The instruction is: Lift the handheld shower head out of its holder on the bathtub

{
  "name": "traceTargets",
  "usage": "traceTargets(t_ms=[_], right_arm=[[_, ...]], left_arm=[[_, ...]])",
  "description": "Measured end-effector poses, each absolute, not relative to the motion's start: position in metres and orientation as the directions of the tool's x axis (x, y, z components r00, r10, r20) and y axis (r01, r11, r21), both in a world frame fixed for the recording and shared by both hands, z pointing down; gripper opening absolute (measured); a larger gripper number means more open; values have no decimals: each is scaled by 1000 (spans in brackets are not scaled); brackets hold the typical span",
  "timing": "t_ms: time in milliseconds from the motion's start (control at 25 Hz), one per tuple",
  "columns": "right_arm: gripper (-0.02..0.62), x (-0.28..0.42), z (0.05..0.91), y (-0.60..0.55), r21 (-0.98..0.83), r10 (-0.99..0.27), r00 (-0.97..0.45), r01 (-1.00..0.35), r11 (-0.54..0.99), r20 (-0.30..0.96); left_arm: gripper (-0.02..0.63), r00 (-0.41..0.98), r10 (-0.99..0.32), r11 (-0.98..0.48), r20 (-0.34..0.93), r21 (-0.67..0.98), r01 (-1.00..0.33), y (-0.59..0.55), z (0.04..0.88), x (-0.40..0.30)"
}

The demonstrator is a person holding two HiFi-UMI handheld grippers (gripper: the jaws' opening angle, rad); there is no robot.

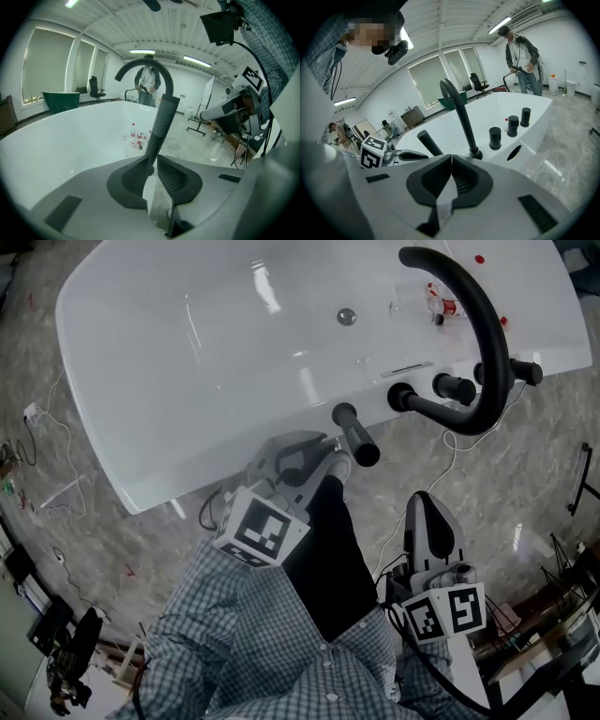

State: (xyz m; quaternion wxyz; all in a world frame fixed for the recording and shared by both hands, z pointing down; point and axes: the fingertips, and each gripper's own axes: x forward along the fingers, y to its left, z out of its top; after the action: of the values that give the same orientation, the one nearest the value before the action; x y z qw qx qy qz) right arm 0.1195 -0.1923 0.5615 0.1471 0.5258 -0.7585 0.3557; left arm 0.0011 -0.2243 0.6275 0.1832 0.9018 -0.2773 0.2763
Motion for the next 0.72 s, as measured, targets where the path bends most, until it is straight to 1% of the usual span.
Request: traceTargets(t_ms=[80,280,440,600,720], right_arm=[[17,122,568,-190,-394,-691,-401,-901,180,602],[17,128,580,-185,-414,-683,-411,-894,172,604],[17,135,587,-181,-414,-673,-417,-893,177,611],[17,143,601,-175,-429,-671,-396,-895,127,627],[17,154,603,-170,-429,-681,-375,-898,98,629]], left_arm=[[51,685,-388,-784,616,170,-596,-225,637,2],[84,662,-382,-794,645,137,-592,-226,656,9],[100,650,-389,-803,652,105,-586,-230,667,21],[114,628,-394,-810,671,70,-582,-241,683,26],[114,612,-409,-794,677,66,-604,-247,690,32]])
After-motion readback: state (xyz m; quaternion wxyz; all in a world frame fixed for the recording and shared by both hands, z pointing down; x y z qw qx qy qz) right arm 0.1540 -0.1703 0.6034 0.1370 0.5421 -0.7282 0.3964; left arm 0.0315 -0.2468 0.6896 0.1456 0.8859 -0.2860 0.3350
